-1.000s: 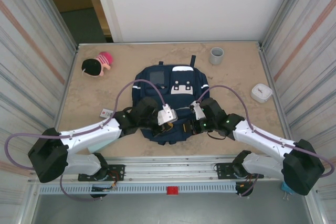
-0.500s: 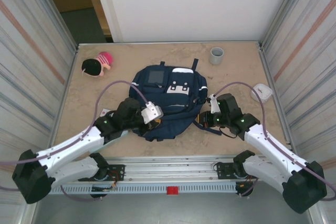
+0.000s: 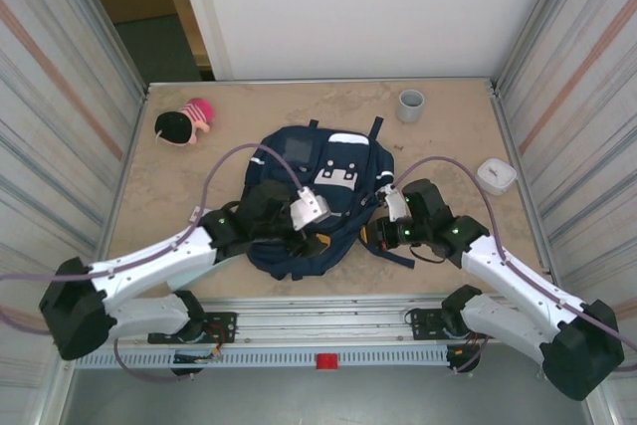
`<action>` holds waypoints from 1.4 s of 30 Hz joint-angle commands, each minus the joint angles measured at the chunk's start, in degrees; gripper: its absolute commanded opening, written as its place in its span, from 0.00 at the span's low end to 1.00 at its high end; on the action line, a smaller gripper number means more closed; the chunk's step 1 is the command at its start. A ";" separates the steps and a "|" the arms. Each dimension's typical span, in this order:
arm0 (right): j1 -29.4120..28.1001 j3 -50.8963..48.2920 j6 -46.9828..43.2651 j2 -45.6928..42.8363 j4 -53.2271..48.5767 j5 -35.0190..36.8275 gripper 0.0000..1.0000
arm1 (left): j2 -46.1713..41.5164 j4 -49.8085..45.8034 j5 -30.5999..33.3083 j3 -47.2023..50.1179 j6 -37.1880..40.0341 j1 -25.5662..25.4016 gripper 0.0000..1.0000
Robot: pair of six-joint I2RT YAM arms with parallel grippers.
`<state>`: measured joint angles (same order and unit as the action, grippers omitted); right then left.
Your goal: Pack books, pencil case, and school supplies into a backpack
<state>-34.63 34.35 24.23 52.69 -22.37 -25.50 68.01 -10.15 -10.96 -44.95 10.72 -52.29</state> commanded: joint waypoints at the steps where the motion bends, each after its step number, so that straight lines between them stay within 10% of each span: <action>1: -1.59 3.92 -2.94 -0.27 2.77 -2.06 0.00 | 4.77 2.32 3.09 -4.23 -1.76 -0.70 0.78; 6: -1.62 3.80 -3.05 0.13 2.89 -2.00 0.00 | 9.20 2.40 2.67 -5.76 -0.86 -1.15 0.71; 13: 3.34 1.37 -0.52 1.00 3.03 -0.02 0.00 | 4.95 -0.33 4.79 -4.59 1.36 -0.97 0.11; 16: 8.33 -1.11 1.22 1.17 4.44 -1.68 0.00 | 1.14 -1.76 3.28 -3.67 3.25 -0.16 0.00; 33: 26.68 2.19 1.57 19.75 18.05 -6.37 0.00 | -15.49 -2.59 -3.96 1.16 5.42 4.06 0.02; 38: 26.33 4.09 -1.31 14.95 11.65 -4.50 0.60 | -12.91 -1.81 4.30 0.23 2.02 4.13 0.65; 42: 26.55 4.57 -3.70 8.80 3.68 -2.25 0.64 | -10.76 -5.49 11.09 -1.51 1.60 4.37 0.77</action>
<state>-8.12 36.93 23.33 65.80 -12.05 -31.59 56.27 -12.73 -6.50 -44.16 13.56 -48.62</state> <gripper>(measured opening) 0.637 0.757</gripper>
